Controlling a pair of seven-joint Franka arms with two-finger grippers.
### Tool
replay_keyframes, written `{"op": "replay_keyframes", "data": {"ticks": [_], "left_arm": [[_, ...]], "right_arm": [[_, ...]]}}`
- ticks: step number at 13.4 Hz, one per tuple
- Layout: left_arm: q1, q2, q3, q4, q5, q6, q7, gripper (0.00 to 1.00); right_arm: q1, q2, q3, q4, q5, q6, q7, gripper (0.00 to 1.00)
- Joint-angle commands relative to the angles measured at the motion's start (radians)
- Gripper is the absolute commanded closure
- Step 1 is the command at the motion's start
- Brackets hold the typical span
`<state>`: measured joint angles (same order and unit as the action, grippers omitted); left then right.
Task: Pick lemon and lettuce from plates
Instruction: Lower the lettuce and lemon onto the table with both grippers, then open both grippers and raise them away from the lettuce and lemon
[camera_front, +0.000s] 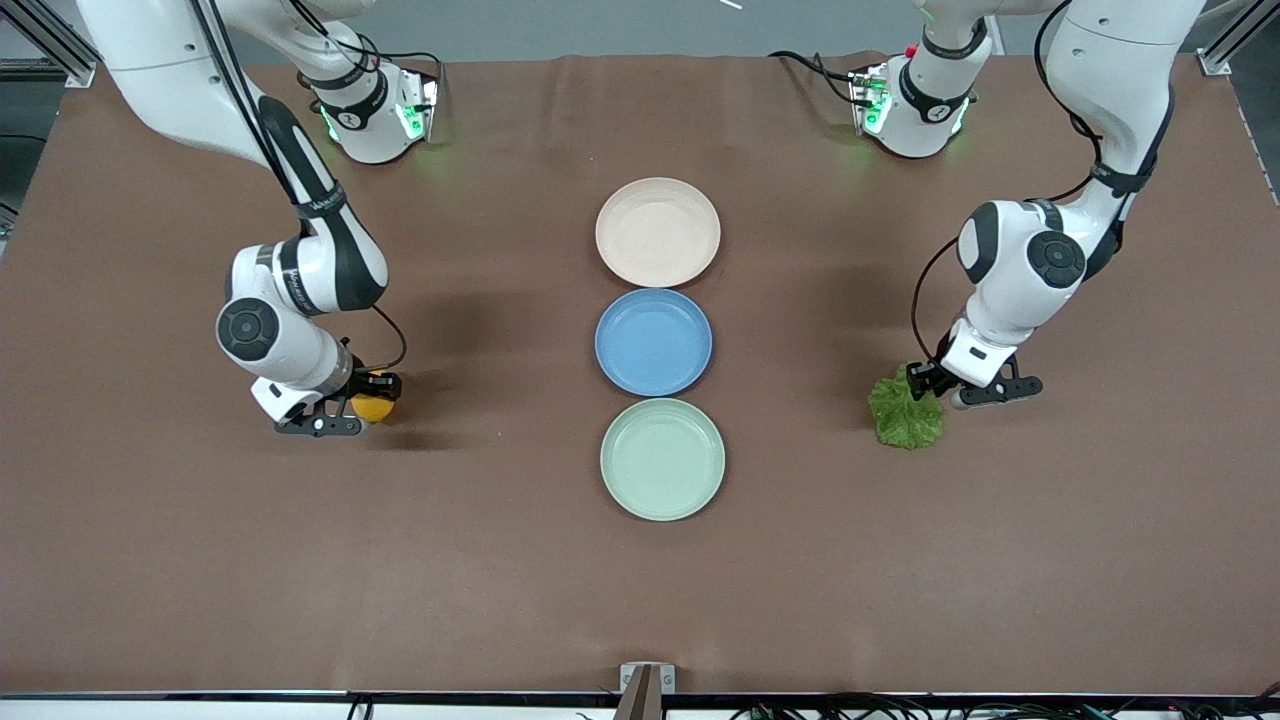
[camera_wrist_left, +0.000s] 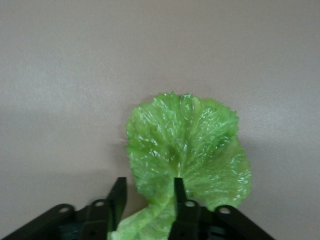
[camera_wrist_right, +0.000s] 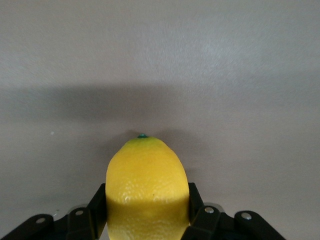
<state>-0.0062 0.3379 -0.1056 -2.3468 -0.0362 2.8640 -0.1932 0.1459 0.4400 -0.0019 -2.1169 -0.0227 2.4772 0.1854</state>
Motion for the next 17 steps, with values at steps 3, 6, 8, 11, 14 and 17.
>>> {"op": "replay_keyframes", "data": {"ticks": [3,6,8,11,14,17], "left_arm": [[0.040,-0.152,-0.006,0.003,0.002,-0.159,0.120,0.00],[0.061,-0.240,-0.006,0.117,0.002,-0.490,0.126,0.00],[0.072,-0.292,-0.006,0.237,0.002,-0.738,0.133,0.00],[0.075,-0.345,0.000,0.421,-0.004,-0.998,0.133,0.00],[0.075,-0.344,0.003,0.642,-0.008,-1.217,0.135,0.00],[0.074,-0.346,0.001,0.754,-0.008,-1.296,0.132,0.00]], "right_arm": [[-0.034,-0.001,0.019,-0.020,0.003,0.026,-0.018,1.00],[-0.037,-0.001,0.017,-0.017,-0.002,0.026,-0.026,0.99],[-0.057,-0.001,0.019,-0.014,-0.002,0.025,-0.058,0.99],[-0.074,-0.003,0.019,-0.012,-0.002,0.023,-0.087,0.99],[-0.075,-0.001,0.019,-0.012,-0.002,0.020,-0.087,0.86],[-0.074,-0.004,0.019,0.005,-0.002,0.012,-0.083,0.00]]}}
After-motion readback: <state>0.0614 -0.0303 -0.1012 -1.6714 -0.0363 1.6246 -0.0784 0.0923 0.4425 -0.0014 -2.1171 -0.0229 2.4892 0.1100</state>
